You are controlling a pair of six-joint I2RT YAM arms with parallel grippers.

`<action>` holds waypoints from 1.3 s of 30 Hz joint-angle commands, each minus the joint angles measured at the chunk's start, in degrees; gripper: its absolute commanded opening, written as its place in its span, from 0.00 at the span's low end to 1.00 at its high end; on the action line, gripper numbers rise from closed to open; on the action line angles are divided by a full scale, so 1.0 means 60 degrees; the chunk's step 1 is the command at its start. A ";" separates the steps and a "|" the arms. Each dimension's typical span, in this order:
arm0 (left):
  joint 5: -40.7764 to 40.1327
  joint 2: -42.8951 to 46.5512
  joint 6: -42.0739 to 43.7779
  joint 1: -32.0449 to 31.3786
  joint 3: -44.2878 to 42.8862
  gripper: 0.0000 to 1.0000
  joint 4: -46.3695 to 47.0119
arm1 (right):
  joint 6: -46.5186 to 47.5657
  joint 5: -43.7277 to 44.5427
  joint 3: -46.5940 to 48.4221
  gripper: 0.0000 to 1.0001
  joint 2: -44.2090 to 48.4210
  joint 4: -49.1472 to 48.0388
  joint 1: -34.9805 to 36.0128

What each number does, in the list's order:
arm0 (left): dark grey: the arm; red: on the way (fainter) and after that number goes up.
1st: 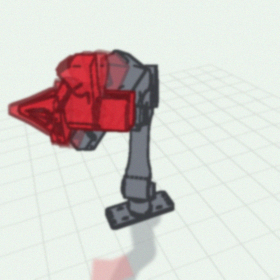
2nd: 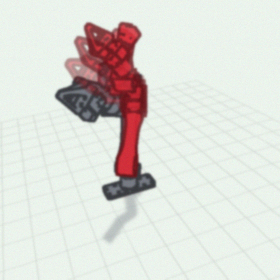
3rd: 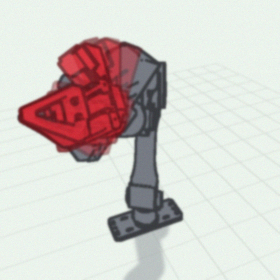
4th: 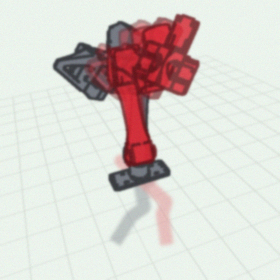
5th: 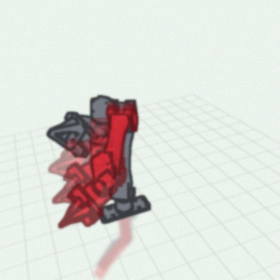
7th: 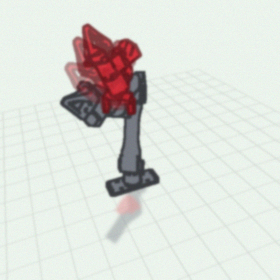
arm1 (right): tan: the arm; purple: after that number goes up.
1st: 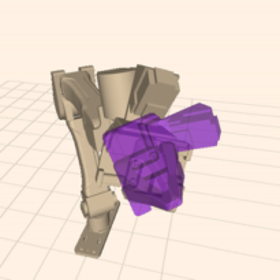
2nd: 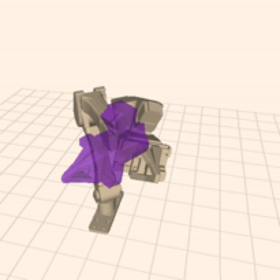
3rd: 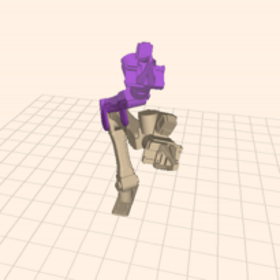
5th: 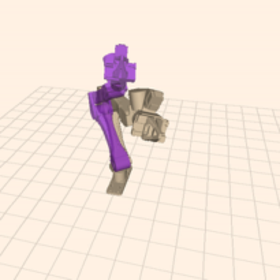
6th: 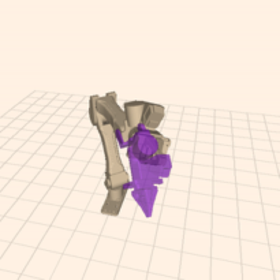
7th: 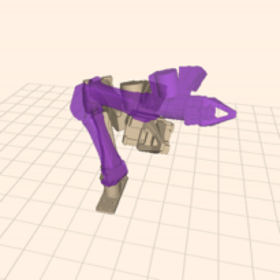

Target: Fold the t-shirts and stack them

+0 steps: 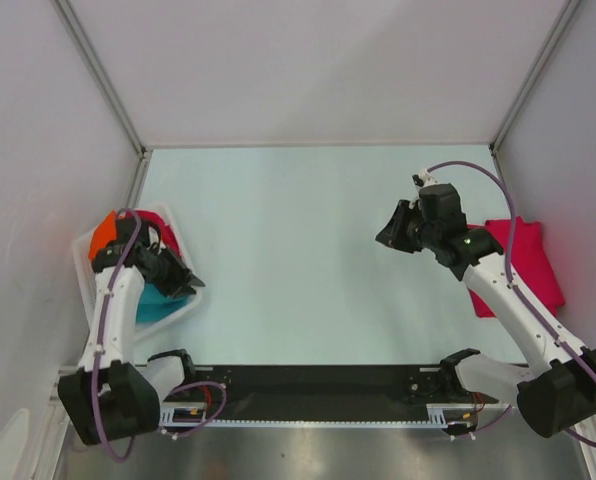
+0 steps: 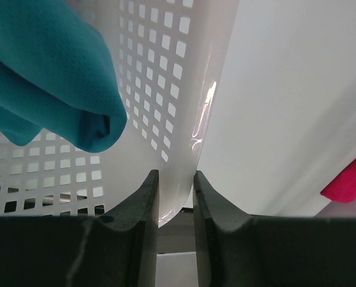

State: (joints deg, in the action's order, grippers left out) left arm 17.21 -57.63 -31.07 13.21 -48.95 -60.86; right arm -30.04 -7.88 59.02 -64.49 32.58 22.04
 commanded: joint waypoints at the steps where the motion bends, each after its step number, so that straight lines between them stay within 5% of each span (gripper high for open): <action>1: -0.0391 -0.1508 -0.0681 -0.0530 -0.1433 0.00 0.1556 | -0.0149 -0.0240 0.0197 0.19 0.0040 -0.0259 0.0076; 12: -0.0362 -0.5568 -0.0712 -0.2099 -0.4407 0.00 0.3172 | -0.0061 0.0112 0.0445 0.19 -0.0033 0.0122 0.0091; 19: -0.2354 -0.8889 0.0402 -0.3519 -0.8925 0.00 0.1518 | 0.0216 0.0565 0.0826 0.19 -0.0121 0.0473 0.0018; 29: -0.1858 -1.3099 0.0227 -0.3594 -1.4895 0.00 0.0007 | 0.0261 0.0742 0.1251 0.19 -0.0341 0.0810 -0.0173; 33: -0.1536 -1.3584 0.0300 -0.3433 -1.4915 0.00 -0.0111 | 0.0261 0.0800 0.1266 0.19 -0.0399 0.0855 -0.0173; 39: -0.1375 -1.2853 0.0227 -0.2746 -1.2399 0.00 0.0752 | 0.0188 0.0757 0.1281 0.19 -0.0502 0.0781 -0.0144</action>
State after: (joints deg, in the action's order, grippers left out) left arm 7.90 -135.66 -31.07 -6.42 -132.49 -56.73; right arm -29.45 -3.88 64.36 -67.13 37.56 21.19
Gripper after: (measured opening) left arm 0.232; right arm 0.188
